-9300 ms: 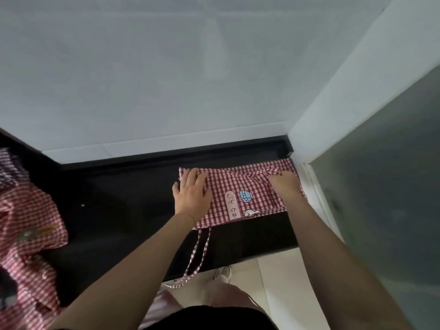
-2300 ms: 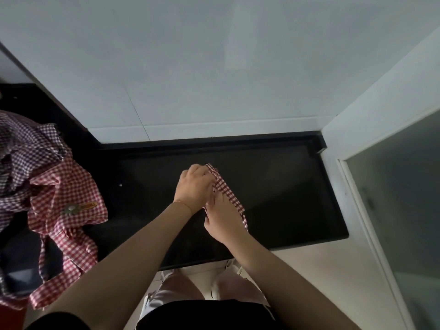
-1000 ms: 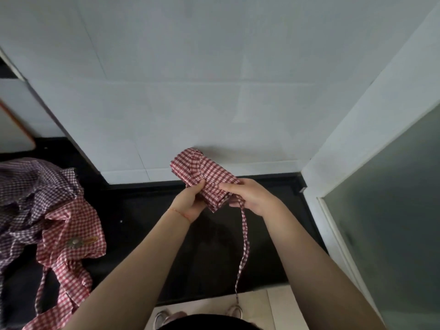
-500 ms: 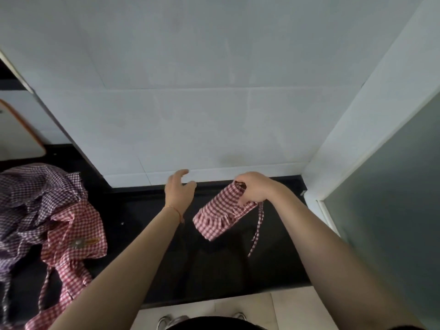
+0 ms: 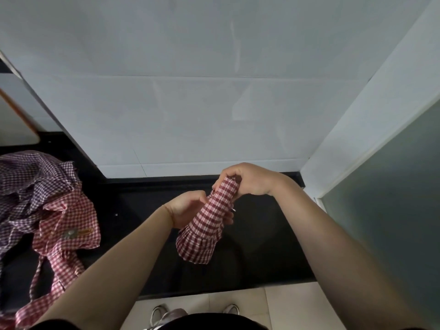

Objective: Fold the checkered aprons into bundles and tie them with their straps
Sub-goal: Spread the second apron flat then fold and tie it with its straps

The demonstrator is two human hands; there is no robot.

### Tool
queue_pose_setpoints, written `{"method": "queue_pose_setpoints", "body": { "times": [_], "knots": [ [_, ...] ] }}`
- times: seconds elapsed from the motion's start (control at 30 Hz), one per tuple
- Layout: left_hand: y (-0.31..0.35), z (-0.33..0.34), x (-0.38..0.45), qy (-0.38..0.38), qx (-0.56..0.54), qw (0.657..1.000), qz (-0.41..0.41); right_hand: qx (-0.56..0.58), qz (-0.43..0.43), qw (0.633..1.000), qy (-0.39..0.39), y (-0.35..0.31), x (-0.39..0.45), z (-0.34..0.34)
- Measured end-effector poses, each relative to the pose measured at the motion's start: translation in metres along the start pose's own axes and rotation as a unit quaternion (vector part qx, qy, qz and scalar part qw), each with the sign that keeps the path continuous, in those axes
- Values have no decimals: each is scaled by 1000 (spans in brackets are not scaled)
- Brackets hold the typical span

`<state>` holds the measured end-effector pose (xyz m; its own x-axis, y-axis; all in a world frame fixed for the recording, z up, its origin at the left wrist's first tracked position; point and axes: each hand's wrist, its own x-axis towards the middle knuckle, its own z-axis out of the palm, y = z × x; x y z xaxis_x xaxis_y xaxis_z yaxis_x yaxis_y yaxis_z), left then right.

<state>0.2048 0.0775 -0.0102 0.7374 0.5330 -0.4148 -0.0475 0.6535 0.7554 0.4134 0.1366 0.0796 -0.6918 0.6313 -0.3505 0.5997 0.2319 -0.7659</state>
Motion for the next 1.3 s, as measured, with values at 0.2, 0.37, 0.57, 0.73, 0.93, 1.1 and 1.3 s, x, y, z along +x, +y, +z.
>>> {"method": "queue_pose_setpoints", "body": {
  "times": [0.2, 0.37, 0.57, 0.73, 0.93, 1.1, 1.3],
  "knots": [
    [7, -4, 2, 72, 14, 997, 14, 22, 26, 999, -2, 14, -3, -4],
    [16, -16, 3, 188, 216, 958, -5, -93, 93, 991, -26, 29, 1, 0],
    [13, -27, 0, 285, 270, 919, -37, -25, 38, 999, 16, 27, 0, 6],
    [19, -20, -7, 274, 295, 913, -61, -100, 36, 994, 17, 27, 8, 10],
    [28, -17, -20, 243, 250, 936, -46, -136, 75, 988, 19, 23, 8, 1],
    [31, -23, -24, 241, 173, 955, -32, -165, 77, 983, 14, 27, 6, -9],
    [27, -30, -24, 280, 102, 954, -25, -175, 81, 979, 68, 25, 3, -24]
  ]
}}
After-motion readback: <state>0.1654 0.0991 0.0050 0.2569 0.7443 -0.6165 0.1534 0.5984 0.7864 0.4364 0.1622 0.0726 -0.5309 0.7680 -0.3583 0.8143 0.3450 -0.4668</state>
